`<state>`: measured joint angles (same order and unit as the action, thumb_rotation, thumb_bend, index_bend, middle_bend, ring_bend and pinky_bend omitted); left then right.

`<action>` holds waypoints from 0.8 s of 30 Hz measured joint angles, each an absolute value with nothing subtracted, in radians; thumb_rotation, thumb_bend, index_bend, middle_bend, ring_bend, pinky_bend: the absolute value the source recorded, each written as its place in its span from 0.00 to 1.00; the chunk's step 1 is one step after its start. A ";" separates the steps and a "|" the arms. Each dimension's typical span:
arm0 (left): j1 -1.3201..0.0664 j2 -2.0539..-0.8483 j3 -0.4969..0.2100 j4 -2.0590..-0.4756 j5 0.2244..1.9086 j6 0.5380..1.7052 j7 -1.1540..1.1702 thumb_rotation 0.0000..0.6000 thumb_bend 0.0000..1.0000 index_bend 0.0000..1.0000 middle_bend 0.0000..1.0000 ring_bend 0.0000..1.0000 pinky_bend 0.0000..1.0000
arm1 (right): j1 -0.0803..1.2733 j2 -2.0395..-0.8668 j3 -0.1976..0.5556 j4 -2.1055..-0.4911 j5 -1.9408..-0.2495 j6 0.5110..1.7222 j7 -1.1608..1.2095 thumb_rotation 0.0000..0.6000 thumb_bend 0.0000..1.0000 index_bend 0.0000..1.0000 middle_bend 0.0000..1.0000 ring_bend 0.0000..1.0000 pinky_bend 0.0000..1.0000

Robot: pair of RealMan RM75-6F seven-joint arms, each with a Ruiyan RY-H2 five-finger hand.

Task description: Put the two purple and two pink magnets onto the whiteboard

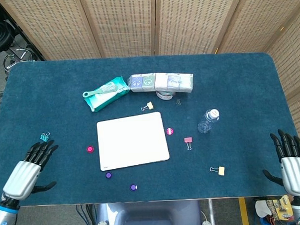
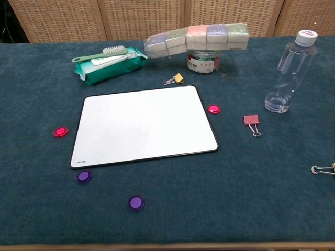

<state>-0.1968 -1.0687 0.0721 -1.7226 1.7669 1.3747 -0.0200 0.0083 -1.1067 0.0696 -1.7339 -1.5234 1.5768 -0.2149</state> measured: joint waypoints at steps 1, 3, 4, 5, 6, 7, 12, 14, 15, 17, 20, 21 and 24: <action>-0.209 -1.070 0.075 -1.726 1.781 1.360 -0.019 1.00 0.01 0.00 0.00 0.00 0.00 | 0.008 -1.105 0.070 -1.735 -1.521 1.574 -0.212 1.00 0.00 0.00 0.00 0.00 0.00; -0.238 -1.073 0.080 -1.740 1.807 1.322 -0.011 1.00 0.04 0.00 0.00 0.00 0.00 | 0.009 -1.103 0.070 -1.735 -1.518 1.571 -0.209 1.00 0.00 0.00 0.00 0.00 0.00; -0.250 -1.075 0.082 -1.747 1.816 1.304 -0.008 1.00 0.04 0.00 0.00 0.00 0.00 | 0.009 -1.102 0.070 -1.736 -1.517 1.570 -0.208 1.00 0.00 0.00 0.00 0.00 0.00; -0.263 -1.078 0.085 -1.753 1.826 1.287 -0.005 1.00 0.05 0.00 0.00 0.00 0.00 | 0.009 -1.101 0.070 -1.736 -1.517 1.569 -0.208 1.00 0.00 0.00 0.00 0.00 0.00; -0.281 -1.082 0.088 -1.762 1.839 1.262 -0.001 1.00 0.06 0.00 0.00 0.00 0.00 | 0.010 -1.101 0.070 -1.736 -1.517 1.568 -0.207 1.00 0.00 0.00 0.00 0.00 0.00; -0.294 -1.085 0.090 -1.769 1.848 1.242 0.002 1.00 0.07 0.01 0.00 0.00 0.00 | 0.010 -1.101 0.069 -1.737 -1.516 1.566 -0.207 1.00 0.00 0.00 0.00 0.00 0.00; -0.371 -1.118 0.104 -1.814 1.894 1.121 0.023 1.00 0.13 0.15 0.00 0.00 0.00 | 0.012 -1.100 0.068 -1.738 -1.512 1.559 -0.207 1.00 0.00 0.00 0.00 0.00 0.00; -0.399 -1.135 0.103 -1.833 1.900 1.077 0.039 1.00 0.14 0.19 0.00 0.00 0.00 | 0.012 -1.100 0.068 -1.737 -1.510 1.556 -0.206 1.00 0.00 0.00 0.00 0.00 0.00; -0.414 -1.148 0.099 -1.846 1.899 1.051 0.056 1.00 0.14 0.21 0.00 0.00 0.00 | 0.012 -1.100 0.067 -1.738 -1.509 1.555 -0.206 1.00 0.00 0.00 0.00 0.00 0.00; -0.434 -1.170 0.090 -1.866 1.890 1.013 0.087 1.00 0.15 0.22 0.00 0.00 0.00 | 0.013 -1.099 0.067 -1.738 -1.509 1.553 -0.205 1.00 0.00 0.00 0.00 0.00 0.00; -0.462 -1.204 0.069 -1.895 1.849 0.955 0.143 1.00 0.19 0.24 0.00 0.00 0.00 | 0.013 -1.098 0.066 -1.738 -1.507 1.550 -0.203 1.00 0.00 0.00 0.00 0.00 0.00; -0.471 -1.217 0.061 -1.905 1.827 0.934 0.166 1.00 0.19 0.25 0.00 0.00 0.00 | 0.014 -1.098 0.066 -1.738 -1.506 1.549 -0.202 1.00 0.00 0.00 0.00 0.00 0.00; -0.488 -1.249 0.040 -1.920 1.768 0.890 0.223 1.00 0.20 0.25 0.00 0.00 0.00 | 0.014 -1.095 0.066 -1.740 -1.503 1.546 -0.199 1.00 0.00 0.00 0.00 0.00 0.00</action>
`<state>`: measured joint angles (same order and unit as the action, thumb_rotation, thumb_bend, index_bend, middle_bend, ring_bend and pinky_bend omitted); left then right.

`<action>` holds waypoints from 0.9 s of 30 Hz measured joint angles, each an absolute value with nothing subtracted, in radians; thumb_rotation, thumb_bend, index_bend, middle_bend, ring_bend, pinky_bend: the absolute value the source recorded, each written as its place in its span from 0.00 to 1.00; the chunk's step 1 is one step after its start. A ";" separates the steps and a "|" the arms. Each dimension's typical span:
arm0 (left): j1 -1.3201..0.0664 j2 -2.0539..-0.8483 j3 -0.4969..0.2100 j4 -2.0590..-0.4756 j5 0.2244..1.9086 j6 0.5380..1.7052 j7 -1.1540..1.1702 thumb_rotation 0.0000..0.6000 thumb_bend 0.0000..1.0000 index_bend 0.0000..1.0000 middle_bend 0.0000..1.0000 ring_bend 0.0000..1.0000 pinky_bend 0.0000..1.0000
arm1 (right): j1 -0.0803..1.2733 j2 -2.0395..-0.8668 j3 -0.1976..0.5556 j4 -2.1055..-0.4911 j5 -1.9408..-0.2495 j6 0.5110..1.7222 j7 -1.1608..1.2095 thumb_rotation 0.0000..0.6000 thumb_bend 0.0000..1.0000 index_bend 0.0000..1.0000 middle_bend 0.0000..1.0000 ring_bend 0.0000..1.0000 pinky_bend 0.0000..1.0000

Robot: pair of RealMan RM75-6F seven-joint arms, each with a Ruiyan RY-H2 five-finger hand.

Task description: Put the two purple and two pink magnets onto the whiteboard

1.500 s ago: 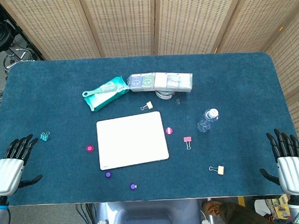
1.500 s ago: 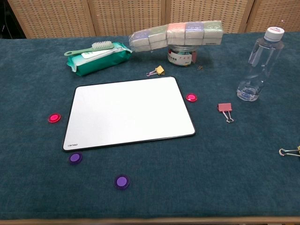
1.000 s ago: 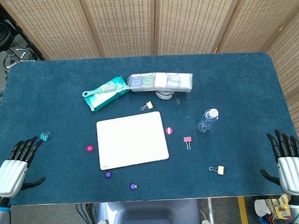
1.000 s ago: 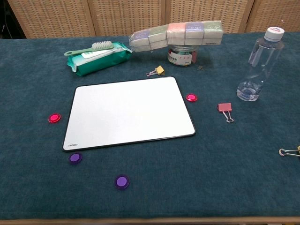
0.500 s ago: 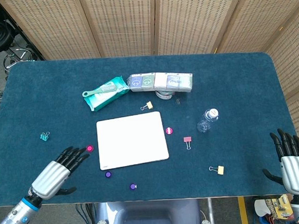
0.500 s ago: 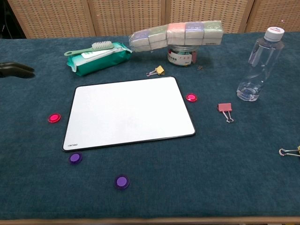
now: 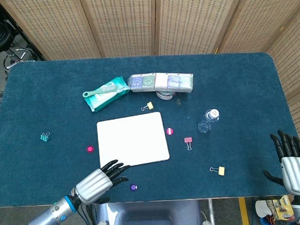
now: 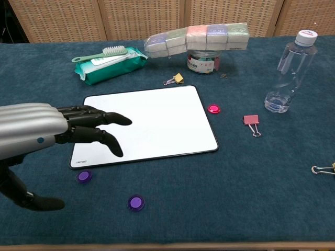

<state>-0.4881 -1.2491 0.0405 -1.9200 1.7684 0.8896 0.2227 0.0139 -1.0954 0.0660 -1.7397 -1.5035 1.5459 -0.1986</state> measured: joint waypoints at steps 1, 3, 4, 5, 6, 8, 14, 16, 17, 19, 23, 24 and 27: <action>-0.492 -1.259 0.035 -1.922 1.751 0.879 0.241 1.00 0.20 0.25 0.00 0.00 0.00 | 0.014 -1.095 0.066 -1.740 -1.503 1.545 -0.198 1.00 0.00 0.00 0.00 0.00 0.00; -0.501 -1.282 0.022 -1.924 1.709 0.857 0.285 1.00 0.21 0.25 0.00 0.00 0.00 | 0.014 -1.093 0.066 -1.741 -1.502 1.544 -0.196 1.00 0.00 0.00 0.00 0.00 0.00; -0.505 -1.292 0.017 -1.924 1.692 0.849 0.304 1.00 0.22 0.25 0.00 0.00 0.00 | 0.014 -1.093 0.066 -1.742 -1.502 1.544 -0.195 1.00 0.00 0.00 0.00 0.00 0.00; -0.509 -1.302 0.012 -1.923 1.676 0.841 0.322 1.00 0.22 0.25 0.00 0.00 0.00 | 0.014 -1.092 0.066 -1.742 -1.501 1.544 -0.194 1.00 0.00 0.00 0.00 0.00 0.00; -0.515 -1.316 0.007 -1.922 1.657 0.831 0.344 1.00 0.22 0.25 0.00 0.00 0.00 | 0.014 -1.092 0.066 -1.743 -1.501 1.543 -0.193 1.00 0.00 0.00 0.00 0.00 0.00; -0.524 -1.338 0.001 -1.915 1.632 0.816 0.374 1.00 0.22 0.25 0.00 0.00 0.00 | 0.015 -1.091 0.066 -1.742 -1.499 1.542 -0.192 1.00 0.00 0.00 0.00 0.00 0.00; -0.560 -1.408 -0.010 -1.863 1.586 0.774 0.433 1.00 0.22 0.28 0.00 0.00 0.00 | 0.017 -1.090 0.067 -1.742 -1.492 1.535 -0.191 1.00 0.00 0.00 0.00 0.00 0.00; -0.573 -1.433 -0.010 -1.841 1.577 0.764 0.454 1.00 0.23 0.29 0.00 0.00 0.00 | 0.017 -1.090 0.067 -1.741 -1.491 1.534 -0.191 1.00 0.00 0.00 0.00 0.00 0.00; -0.577 -1.443 -0.010 -1.831 1.573 0.762 0.463 1.00 0.23 0.29 0.00 0.00 0.00 | 0.017 -1.090 0.067 -1.741 -1.490 1.533 -0.191 1.00 0.00 0.00 0.00 0.00 0.00; -0.584 -1.466 -0.010 -1.812 1.563 0.760 0.482 1.00 0.23 0.29 0.00 0.00 0.00 | 0.018 -1.090 0.068 -1.740 -1.488 1.531 -0.192 1.00 0.00 0.00 0.00 0.00 0.00; -0.593 -1.498 -0.008 -1.780 1.546 0.762 0.503 1.00 0.23 0.29 0.00 0.00 0.00 | 0.020 -1.092 0.068 -1.738 -1.482 1.526 -0.193 1.00 0.00 0.00 0.00 0.00 0.00; -0.596 -1.508 -0.006 -1.770 1.542 0.762 0.507 1.00 0.23 0.29 0.00 0.00 0.00 | 0.020 -1.092 0.068 -1.738 -1.481 1.525 -0.194 1.00 0.00 0.00 0.00 0.00 0.00; -0.602 -1.531 0.001 -1.749 1.531 0.764 0.511 1.00 0.24 0.30 0.00 0.00 0.00 | 0.021 -1.092 0.069 -1.737 -1.479 1.524 -0.194 1.00 0.00 0.00 0.00 0.00 0.00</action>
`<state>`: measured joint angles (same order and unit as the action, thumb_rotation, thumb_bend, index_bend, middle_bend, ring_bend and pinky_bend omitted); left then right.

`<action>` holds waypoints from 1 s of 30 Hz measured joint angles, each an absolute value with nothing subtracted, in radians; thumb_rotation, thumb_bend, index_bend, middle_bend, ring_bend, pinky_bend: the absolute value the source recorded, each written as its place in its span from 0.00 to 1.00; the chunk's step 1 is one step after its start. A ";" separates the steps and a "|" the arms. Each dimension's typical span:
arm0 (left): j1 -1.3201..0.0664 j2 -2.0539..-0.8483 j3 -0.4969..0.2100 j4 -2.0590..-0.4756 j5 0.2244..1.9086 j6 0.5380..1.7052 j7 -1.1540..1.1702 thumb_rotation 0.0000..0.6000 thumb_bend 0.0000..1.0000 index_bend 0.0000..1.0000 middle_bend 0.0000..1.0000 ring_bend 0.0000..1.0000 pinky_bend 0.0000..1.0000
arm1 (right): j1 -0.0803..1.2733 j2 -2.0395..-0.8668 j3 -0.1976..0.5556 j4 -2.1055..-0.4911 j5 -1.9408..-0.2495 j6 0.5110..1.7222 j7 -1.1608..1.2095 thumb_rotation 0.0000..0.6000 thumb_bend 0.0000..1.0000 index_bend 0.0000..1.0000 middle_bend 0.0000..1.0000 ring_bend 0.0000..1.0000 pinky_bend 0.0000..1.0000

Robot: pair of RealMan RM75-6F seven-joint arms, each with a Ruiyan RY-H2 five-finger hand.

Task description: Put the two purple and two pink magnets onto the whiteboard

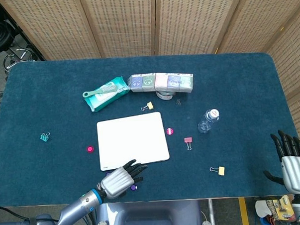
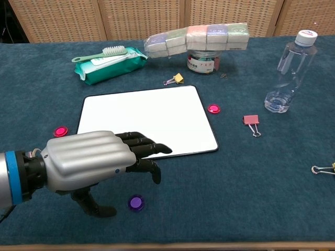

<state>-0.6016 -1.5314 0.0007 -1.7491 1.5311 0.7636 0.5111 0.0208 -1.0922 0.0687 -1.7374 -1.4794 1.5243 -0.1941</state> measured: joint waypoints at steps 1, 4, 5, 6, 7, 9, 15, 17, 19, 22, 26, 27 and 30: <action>-0.603 -1.537 0.003 -1.744 1.529 0.764 0.512 1.00 0.24 0.30 0.00 0.00 0.00 | 0.021 -1.092 0.069 -1.737 -1.477 1.523 -0.193 1.00 0.00 0.00 0.00 0.00 0.00; -0.608 -1.553 0.012 -1.730 1.526 0.770 0.512 1.00 0.25 0.31 0.00 0.00 0.00 | 0.021 -1.092 0.069 -1.736 -1.474 1.521 -0.194 1.00 0.00 0.00 0.00 0.00 0.00; -0.609 -1.556 0.015 -1.726 1.526 0.772 0.513 1.00 0.25 0.31 0.00 0.00 0.00 | 0.022 -1.092 0.069 -1.736 -1.473 1.520 -0.193 1.00 0.00 0.00 0.00 0.00 0.00; -0.610 -1.560 0.018 -1.723 1.524 0.774 0.515 1.00 0.26 0.32 0.00 0.00 0.00 | 0.022 -1.092 0.069 -1.736 -1.472 1.519 -0.193 1.00 0.00 0.01 0.00 0.00 0.00; -0.611 -1.563 0.020 -1.721 1.523 0.776 0.516 1.00 0.26 0.32 0.00 0.00 0.00 | 0.022 -1.092 0.069 -1.737 -1.472 1.519 -0.193 1.00 0.00 0.01 0.00 0.00 0.00; -0.613 -1.568 0.022 -1.716 1.519 0.780 0.519 1.00 0.27 0.33 0.00 0.00 0.00 | 0.022 -1.091 0.069 -1.737 -1.472 1.520 -0.191 1.00 0.00 0.01 0.00 0.00 0.00; -0.623 -1.579 0.021 -1.718 1.499 0.784 0.531 1.00 0.28 0.33 0.00 0.00 0.00 | 0.022 -1.089 0.070 -1.738 -1.470 1.519 -0.188 1.00 0.00 0.01 0.00 0.00 0.00; -0.626 -1.581 0.021 -1.720 1.490 0.782 0.539 1.00 0.28 0.34 0.00 0.00 0.00 | 0.022 -1.089 0.070 -1.738 -1.468 1.517 -0.187 1.00 0.00 0.01 0.00 0.00 0.00; -0.629 -1.584 0.020 -1.723 1.474 0.780 0.552 1.00 0.29 0.34 0.00 0.00 0.00 | 0.022 -1.088 0.070 -1.739 -1.467 1.517 -0.186 1.00 0.00 0.01 0.00 0.00 0.00; -0.634 -1.587 0.019 -1.729 1.448 0.778 0.577 1.00 0.29 0.34 0.00 0.00 0.00 | 0.022 -1.087 0.070 -1.739 -1.466 1.516 -0.184 1.00 0.00 0.01 0.00 0.00 0.00; -0.639 -1.589 0.019 -1.737 1.409 0.778 0.613 1.00 0.29 0.36 0.00 0.00 0.00 | 0.022 -1.085 0.070 -1.740 -1.466 1.517 -0.181 1.00 0.00 0.01 0.00 0.00 0.00; -0.640 -1.589 0.019 -1.740 1.397 0.779 0.624 1.00 0.29 0.36 0.00 0.00 0.00 | 0.022 -1.085 0.070 -1.740 -1.466 1.517 -0.180 1.00 0.00 0.01 0.00 0.00 0.00; -0.645 -1.591 0.020 -1.746 1.374 0.783 0.643 1.00 0.29 0.38 0.00 0.00 0.00 | 0.022 -1.084 0.070 -1.741 -1.466 1.517 -0.179 1.00 0.00 0.01 0.00 0.00 0.00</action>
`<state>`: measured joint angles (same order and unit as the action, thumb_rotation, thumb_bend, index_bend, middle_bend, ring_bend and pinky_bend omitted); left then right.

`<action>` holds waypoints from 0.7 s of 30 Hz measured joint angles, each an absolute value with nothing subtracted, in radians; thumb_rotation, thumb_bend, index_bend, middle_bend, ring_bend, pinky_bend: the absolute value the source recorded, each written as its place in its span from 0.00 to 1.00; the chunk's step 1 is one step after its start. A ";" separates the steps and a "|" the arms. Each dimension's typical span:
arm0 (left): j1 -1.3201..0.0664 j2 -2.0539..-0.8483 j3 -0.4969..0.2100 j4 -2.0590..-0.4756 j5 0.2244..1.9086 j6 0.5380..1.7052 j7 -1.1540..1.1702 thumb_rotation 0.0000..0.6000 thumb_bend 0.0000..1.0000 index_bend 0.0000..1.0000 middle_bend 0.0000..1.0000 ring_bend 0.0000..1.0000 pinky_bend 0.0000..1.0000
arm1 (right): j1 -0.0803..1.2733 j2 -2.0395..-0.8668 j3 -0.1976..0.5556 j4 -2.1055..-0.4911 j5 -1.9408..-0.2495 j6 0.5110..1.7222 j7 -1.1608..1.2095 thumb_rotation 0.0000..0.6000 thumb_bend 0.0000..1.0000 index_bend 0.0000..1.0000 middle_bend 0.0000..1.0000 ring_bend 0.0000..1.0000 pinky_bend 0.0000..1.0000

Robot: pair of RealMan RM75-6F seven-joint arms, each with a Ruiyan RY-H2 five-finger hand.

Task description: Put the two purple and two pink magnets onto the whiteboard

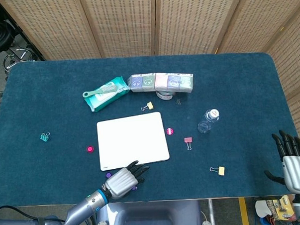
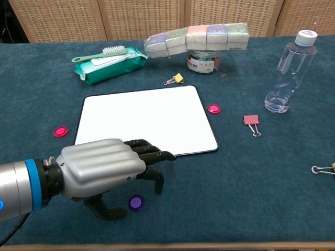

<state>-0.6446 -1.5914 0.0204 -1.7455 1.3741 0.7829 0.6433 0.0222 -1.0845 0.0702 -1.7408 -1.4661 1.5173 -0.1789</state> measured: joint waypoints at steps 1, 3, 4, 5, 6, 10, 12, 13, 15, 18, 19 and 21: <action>-0.646 -1.592 0.021 -1.747 1.369 0.785 0.648 1.00 0.29 0.38 0.00 0.00 0.00 | 0.022 -1.084 0.070 -1.741 -1.466 1.518 -0.179 1.00 0.00 0.01 0.00 0.00 0.00; -0.648 -1.594 0.023 -1.749 1.358 0.790 0.657 1.00 0.29 0.39 0.00 0.00 0.00 | 0.022 -1.084 0.070 -1.741 -1.466 1.518 -0.178 1.00 0.00 0.01 0.00 0.00 0.00; -0.649 -1.595 0.024 -1.750 1.355 0.793 0.661 1.00 0.29 0.39 0.00 0.00 0.00 | 0.022 -1.084 0.070 -1.741 -1.465 1.518 -0.178 1.00 0.00 0.01 0.00 0.00 0.00; -0.650 -1.596 0.025 -1.751 1.351 0.797 0.665 1.00 0.29 0.40 0.00 0.00 0.00 | 0.022 -1.083 0.070 -1.742 -1.465 1.517 -0.178 1.00 0.00 0.01 0.00 0.00 0.00; -0.651 -1.597 0.026 -1.751 1.349 0.799 0.668 1.00 0.29 0.41 0.00 0.00 0.00 | 0.022 -1.083 0.070 -1.742 -1.465 1.517 -0.178 1.00 0.00 0.01 0.00 0.00 0.00; -0.652 -1.601 0.031 -1.750 1.341 0.809 0.678 1.00 0.29 0.46 0.00 0.00 0.00 | 0.022 -1.083 0.069 -1.743 -1.465 1.516 -0.179 1.00 0.00 0.01 0.00 0.00 0.00; -0.652 -1.604 0.034 -1.750 1.340 0.818 0.681 1.00 0.29 0.48 0.00 0.00 0.00 | 0.022 -1.084 0.069 -1.743 -1.466 1.517 -0.180 1.00 0.00 0.02 0.00 0.00 0.00; -0.653 -1.605 0.036 -1.750 1.340 0.822 0.683 1.00 0.29 0.49 0.00 0.00 0.00 | 0.022 -1.084 0.069 -1.743 -1.466 1.517 -0.180 1.00 0.00 0.02 0.00 0.00 0.00; -0.653 -1.608 0.039 -1.748 1.337 0.828 0.690 1.00 0.29 0.51 0.00 0.00 0.00 | 0.022 -1.084 0.069 -1.743 -1.466 1.517 -0.180 1.00 0.00 0.02 0.00 0.00 0.00; -0.655 -1.612 0.041 -1.745 1.330 0.837 0.696 1.00 0.30 0.53 0.00 0.00 0.00 | 0.022 -1.083 0.068 -1.744 -1.465 1.517 -0.179 1.00 0.00 0.02 0.00 0.00 0.00; -0.655 -1.613 0.041 -1.746 1.327 0.839 0.697 1.00 0.30 0.54 0.00 0.00 0.00 | 0.022 -1.083 0.068 -1.744 -1.466 1.517 -0.179 1.00 0.00 0.02 0.00 0.00 0.00; -0.657 -1.616 0.042 -1.745 1.326 0.845 0.701 1.00 0.30 0.54 0.00 0.00 0.00 | 0.022 -1.083 0.068 -1.744 -1.466 1.517 -0.179 1.00 0.00 0.02 0.00 0.00 0.00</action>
<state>-0.6568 -1.6157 0.0421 -1.7454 1.3257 0.8446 0.7012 0.0218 -1.0826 0.0684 -1.7442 -1.4657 1.5171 -0.1786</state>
